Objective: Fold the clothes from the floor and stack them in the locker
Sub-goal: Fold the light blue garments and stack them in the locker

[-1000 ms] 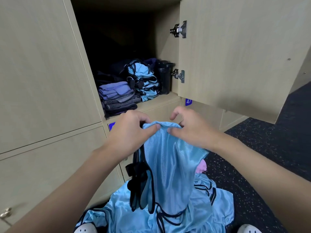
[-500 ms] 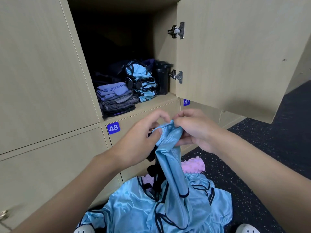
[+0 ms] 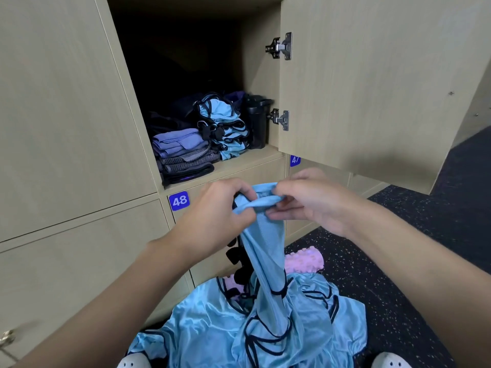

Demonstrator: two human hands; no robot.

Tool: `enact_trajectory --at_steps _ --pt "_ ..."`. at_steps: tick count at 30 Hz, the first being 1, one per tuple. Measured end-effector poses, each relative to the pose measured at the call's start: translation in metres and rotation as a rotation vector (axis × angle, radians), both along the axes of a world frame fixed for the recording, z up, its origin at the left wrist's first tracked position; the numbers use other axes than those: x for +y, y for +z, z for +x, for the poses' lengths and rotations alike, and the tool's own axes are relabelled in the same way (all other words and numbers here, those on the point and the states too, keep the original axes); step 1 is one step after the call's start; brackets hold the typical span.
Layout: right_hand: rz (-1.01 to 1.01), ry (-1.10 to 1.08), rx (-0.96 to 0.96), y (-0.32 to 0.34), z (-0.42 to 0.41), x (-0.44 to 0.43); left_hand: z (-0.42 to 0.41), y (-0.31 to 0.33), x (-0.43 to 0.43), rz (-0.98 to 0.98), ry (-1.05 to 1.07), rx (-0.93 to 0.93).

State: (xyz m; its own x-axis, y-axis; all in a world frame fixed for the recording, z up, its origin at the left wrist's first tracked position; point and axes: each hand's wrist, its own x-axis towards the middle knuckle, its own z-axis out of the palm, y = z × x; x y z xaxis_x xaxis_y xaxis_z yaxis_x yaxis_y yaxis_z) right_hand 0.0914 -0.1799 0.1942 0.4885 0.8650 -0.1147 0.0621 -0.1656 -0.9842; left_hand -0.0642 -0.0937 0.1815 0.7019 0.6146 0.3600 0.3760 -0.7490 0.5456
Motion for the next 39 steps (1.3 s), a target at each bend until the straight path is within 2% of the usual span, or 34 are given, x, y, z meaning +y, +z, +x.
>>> enact_trajectory --at_steps 4,7,9,13,17,19,22,27,29,33,35,37,39 --pt "-0.031 0.278 -0.274 0.002 0.013 -0.016 -0.007 0.006 0.004 -0.113 -0.109 -0.133" --pt "0.013 0.397 -0.219 -0.008 0.012 -0.017 -0.013 0.013 0.005 -0.256 -0.237 -0.211" --pt "0.019 0.421 -0.171 -0.016 0.010 -0.016 -0.015 0.017 0.006 -0.356 -0.237 -0.315" --pt "0.089 0.265 -0.120 -0.018 0.000 -0.012 -0.012 0.018 0.007 -0.576 -0.088 -0.557" --pt "0.256 0.063 0.030 -0.007 -0.006 -0.010 -0.008 0.005 -0.004 -0.910 -0.119 -0.421" --pt "0.310 -0.034 0.072 -0.003 -0.007 -0.009 -0.004 -0.001 -0.010 -0.975 -0.176 -0.371" --pt "0.351 -0.107 0.089 -0.003 -0.003 -0.009 0.000 0.003 -0.014 -0.964 -0.148 -0.432" --pt "0.206 0.202 0.010 -0.017 -0.006 -0.016 0.001 0.013 -0.007 -0.919 0.010 -0.712" --pt "0.228 0.219 -0.049 -0.022 -0.012 -0.014 0.000 0.014 -0.003 -0.926 0.053 -0.767" --pt "0.307 0.052 -0.039 -0.014 -0.010 -0.012 -0.003 0.009 -0.006 -0.930 -0.058 -0.562" --pt "0.321 0.034 -0.017 -0.010 -0.007 -0.016 -0.006 0.009 -0.003 -0.916 -0.118 -0.474" --pt "0.344 0.031 0.010 -0.007 -0.006 -0.018 -0.009 0.009 0.002 -0.814 -0.107 -0.401" --pt "0.363 0.032 0.030 -0.005 -0.006 -0.019 -0.010 0.010 0.004 -0.630 -0.068 -0.304"
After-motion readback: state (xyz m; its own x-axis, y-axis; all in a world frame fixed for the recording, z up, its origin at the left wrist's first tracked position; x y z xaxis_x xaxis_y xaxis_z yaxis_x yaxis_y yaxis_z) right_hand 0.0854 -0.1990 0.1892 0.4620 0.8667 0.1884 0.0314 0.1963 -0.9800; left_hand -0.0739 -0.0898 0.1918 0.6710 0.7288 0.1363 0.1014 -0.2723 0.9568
